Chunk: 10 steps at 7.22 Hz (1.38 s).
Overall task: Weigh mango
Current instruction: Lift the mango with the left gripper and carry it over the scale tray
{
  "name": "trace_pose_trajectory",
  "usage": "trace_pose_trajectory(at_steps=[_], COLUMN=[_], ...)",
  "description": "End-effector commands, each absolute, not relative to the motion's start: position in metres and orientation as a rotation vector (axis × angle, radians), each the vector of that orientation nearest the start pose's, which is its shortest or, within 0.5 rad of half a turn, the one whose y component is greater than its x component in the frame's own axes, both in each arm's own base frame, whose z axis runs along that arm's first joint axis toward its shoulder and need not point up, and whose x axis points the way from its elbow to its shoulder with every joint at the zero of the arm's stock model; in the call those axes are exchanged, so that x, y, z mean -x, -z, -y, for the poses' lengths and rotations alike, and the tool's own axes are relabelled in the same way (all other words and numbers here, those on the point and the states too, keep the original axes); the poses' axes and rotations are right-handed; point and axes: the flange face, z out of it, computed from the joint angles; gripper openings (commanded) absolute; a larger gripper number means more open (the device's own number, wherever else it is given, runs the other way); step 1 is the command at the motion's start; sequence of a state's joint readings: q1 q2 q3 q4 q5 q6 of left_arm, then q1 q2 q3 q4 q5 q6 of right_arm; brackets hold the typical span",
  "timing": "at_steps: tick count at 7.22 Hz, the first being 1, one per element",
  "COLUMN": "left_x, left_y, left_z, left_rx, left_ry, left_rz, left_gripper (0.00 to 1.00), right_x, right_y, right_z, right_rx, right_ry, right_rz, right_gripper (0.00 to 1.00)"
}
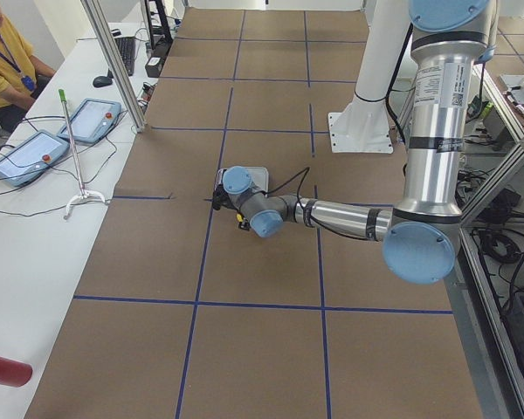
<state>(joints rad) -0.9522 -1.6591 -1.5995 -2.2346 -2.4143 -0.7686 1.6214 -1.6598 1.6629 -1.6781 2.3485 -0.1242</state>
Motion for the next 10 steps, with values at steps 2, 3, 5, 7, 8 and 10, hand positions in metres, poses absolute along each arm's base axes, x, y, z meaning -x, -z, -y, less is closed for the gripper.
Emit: trace_pose_trajectory(at_steps=[2,3,5,7,8,10], left_x=[-0.341,-0.371,-0.373,-0.373,-0.37,-0.373], left_y=[-0.393,-0.386,-0.399,-0.405,-0.408,-0.416], left_z=[0.526,0.51,0.509,0.513,0.516,0.52], left_rx=[0.014,0.051,0.047,0.021,0.017,-0.003], left_ry=[-0.141,-0.171,-0.174,-0.157,-0.15,-0.134], left_rz=[-1.089,-1.09,-1.07,-1.046,-1.04,-1.016], left_gripper=[0.0,0.0,0.0,0.0,0.0,0.36], right_x=[-0.086,-0.086,-0.086,-0.086,-0.086,-0.086], right_y=[-0.665,-0.666,-0.666,-0.666,-0.666,-0.666], right_z=[0.443,0.442,0.442,0.442,0.442,0.442], right_rx=[0.029,0.031,0.031,0.031,0.031,0.031], right_ry=[0.03,0.029,0.029,0.029,0.029,0.029], right_rz=[0.783,0.783,0.783,0.783,0.783,0.783], right_gripper=[1.0,1.0,1.0,1.0,1.0,1.0])
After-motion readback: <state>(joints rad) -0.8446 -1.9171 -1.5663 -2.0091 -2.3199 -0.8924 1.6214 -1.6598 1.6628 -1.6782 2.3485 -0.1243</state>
